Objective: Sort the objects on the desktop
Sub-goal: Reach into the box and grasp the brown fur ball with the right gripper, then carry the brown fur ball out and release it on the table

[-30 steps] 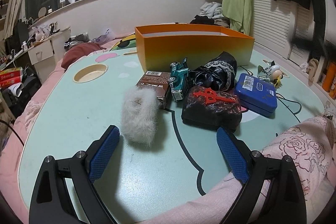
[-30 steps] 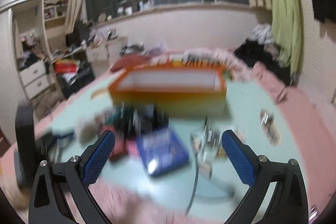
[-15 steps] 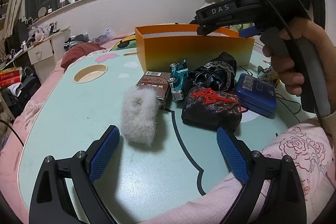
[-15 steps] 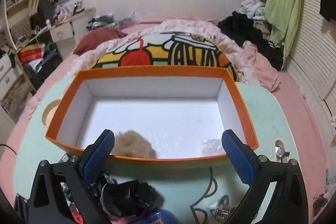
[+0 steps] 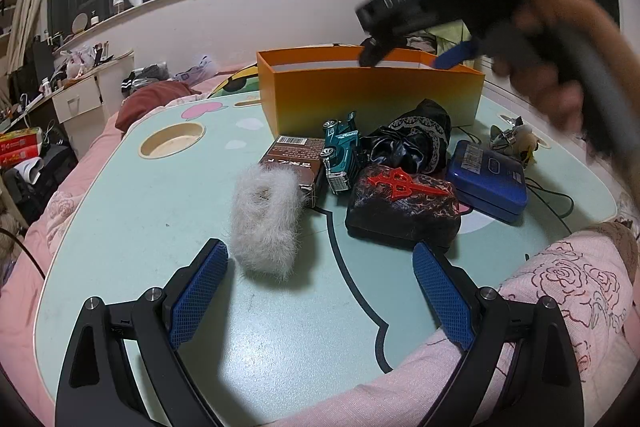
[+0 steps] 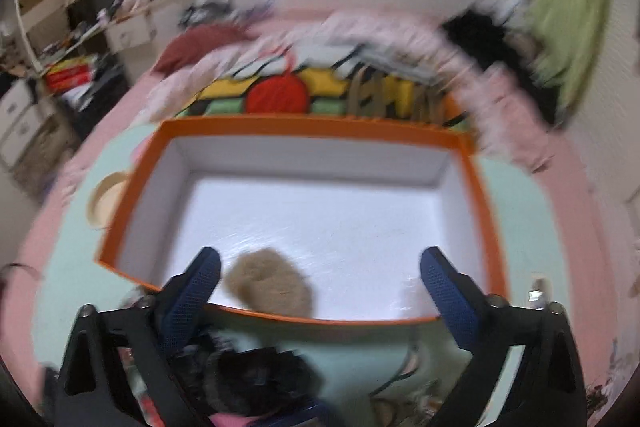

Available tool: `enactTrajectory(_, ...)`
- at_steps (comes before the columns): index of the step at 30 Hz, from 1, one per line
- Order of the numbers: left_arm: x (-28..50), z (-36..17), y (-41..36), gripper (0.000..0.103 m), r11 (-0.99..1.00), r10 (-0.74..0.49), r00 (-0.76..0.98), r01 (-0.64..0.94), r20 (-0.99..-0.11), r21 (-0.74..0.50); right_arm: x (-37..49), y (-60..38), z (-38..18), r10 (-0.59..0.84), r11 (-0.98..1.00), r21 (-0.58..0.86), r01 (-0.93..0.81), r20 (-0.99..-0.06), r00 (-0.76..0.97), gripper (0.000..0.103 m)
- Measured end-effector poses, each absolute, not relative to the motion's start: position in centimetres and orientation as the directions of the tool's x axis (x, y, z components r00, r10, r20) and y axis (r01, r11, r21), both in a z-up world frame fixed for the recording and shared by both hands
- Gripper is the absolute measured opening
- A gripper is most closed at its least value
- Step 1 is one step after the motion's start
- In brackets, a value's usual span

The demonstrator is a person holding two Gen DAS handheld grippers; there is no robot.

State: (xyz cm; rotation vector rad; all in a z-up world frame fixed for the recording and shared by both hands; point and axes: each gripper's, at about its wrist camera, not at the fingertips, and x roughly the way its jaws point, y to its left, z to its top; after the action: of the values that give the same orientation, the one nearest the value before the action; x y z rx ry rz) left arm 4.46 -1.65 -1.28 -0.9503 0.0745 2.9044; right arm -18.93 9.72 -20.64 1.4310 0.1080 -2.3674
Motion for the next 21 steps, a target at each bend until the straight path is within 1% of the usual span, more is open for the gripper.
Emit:
enactTrajectory(1,4.5,-1.3,-1.7,0.094,-0.995,0.065,-0.804,-0.096,-0.592,0.02,-20.1,9.6,-20.9,-0.314,-0.916,0.203,0.345,-0.899,-0.306,0.078)
enactTrajectory(2,4.5,-1.3,-1.7,0.094,-0.995,0.066,-0.804,-0.096,-0.592,0.02,-21.2,9.5,-21.2,-0.358,-0.901,0.281,0.331,-0.912,-0.198,0.074)
enactTrajectory(3,4.5,-1.3,-1.7,0.094,-0.995,0.066,-0.804,-0.096,-0.592,0.02,-21.9,9.2,-21.5,-0.368,-0.894,0.308,0.325,-0.919,-0.141,0.074)
enactTrajectory(7,4.4,-1.3,-1.6,0.094,-0.995,0.066,-0.804,-0.096,-0.591,0.02,-23.5,7.5,-24.5,-0.279,-0.908,0.265,0.323,-0.96,0.002,0.073)
enactTrajectory(8,4.4,-1.3,-1.6,0.094,-0.995,0.066,-0.803,-0.096,-0.593,0.019,-23.6,7.5,-24.8,-0.299,-0.908,0.285,0.307,-0.954,0.0,0.076)
enactTrajectory(9,4.4,-1.3,-1.5,0.094,-0.995,0.067,-0.803,-0.096,-0.592,0.018,-23.5,7.2,-24.7,-0.274,-0.913,0.25,0.323,-0.961,-0.031,0.072)
enactTrajectory(10,4.3,-1.3,-1.4,0.094,-0.995,0.066,-0.803,-0.097,-0.592,0.019,-23.2,6.9,-24.4,-0.231,-0.921,0.194,0.338,-0.97,-0.073,0.058)
enactTrajectory(11,4.2,-1.3,-1.4,0.094,-0.995,0.067,-0.803,-0.097,-0.592,0.019,-22.9,6.6,-24.2,-0.188,-0.926,0.137,0.352,-0.975,-0.114,0.038)
enactTrajectory(12,4.2,-1.3,-1.4,0.094,-0.995,0.068,-0.803,-0.097,-0.592,0.018,-22.6,6.5,-24.1,-0.17,-0.927,0.113,0.359,-0.977,-0.132,0.034)
enactTrajectory(15,4.2,-1.2,-1.3,0.094,-0.995,0.068,-0.804,-0.098,-0.591,0.019,-22.3,7.2,-23.7,-0.203,-0.926,0.146,0.349,-0.97,-0.135,0.031)
enactTrajectory(17,4.2,-1.2,-1.2,0.094,-0.995,0.069,-0.804,-0.099,-0.591,0.019,-22.0,8.3,-22.8,-0.287,-0.915,0.222,0.336,-0.945,-0.156,0.03)
enactTrajectory(19,4.2,-1.3,-1.3,0.094,-0.995,0.069,-0.804,-0.099,-0.591,0.018,-21.0,9.9,-20.3,-0.354,-0.903,0.264,0.338,-0.904,-0.24,0.03)
enactTrajectory(21,4.2,-1.3,-1.3,0.094,-0.995,0.069,-0.804,-0.099,-0.591,0.018,-19.5,11.4,-17.9,-0.386,-0.896,0.271,0.351,-0.866,-0.317,0.03)
